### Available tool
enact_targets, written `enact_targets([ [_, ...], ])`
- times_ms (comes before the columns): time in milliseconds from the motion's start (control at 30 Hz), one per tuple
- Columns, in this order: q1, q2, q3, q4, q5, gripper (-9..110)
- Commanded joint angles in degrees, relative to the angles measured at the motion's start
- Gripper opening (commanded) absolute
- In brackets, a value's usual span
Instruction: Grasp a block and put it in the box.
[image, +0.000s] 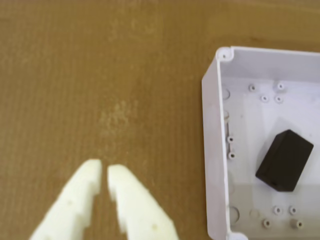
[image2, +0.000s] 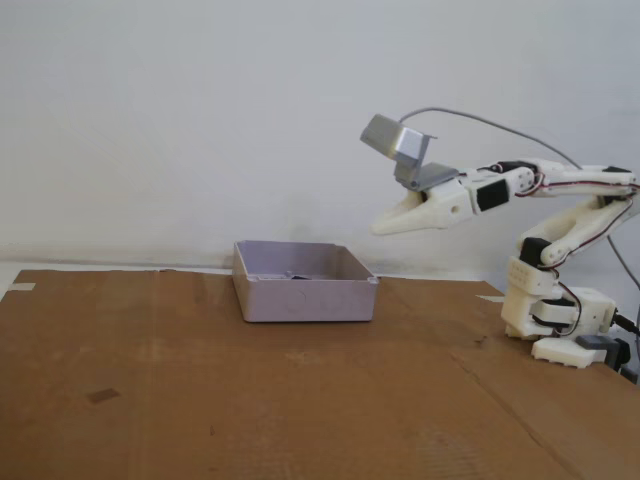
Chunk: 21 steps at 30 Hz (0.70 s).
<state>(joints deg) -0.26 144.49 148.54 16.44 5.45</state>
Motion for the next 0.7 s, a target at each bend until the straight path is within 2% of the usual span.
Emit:
enact_targets([
  [0,0.79,9.4,1.67,-2.64,0.35,0],
  [300,0.79,23.73,11.78,-2.11,0.26,0],
  [667,0.79,30.85,17.93,-2.11,0.26,0],
])
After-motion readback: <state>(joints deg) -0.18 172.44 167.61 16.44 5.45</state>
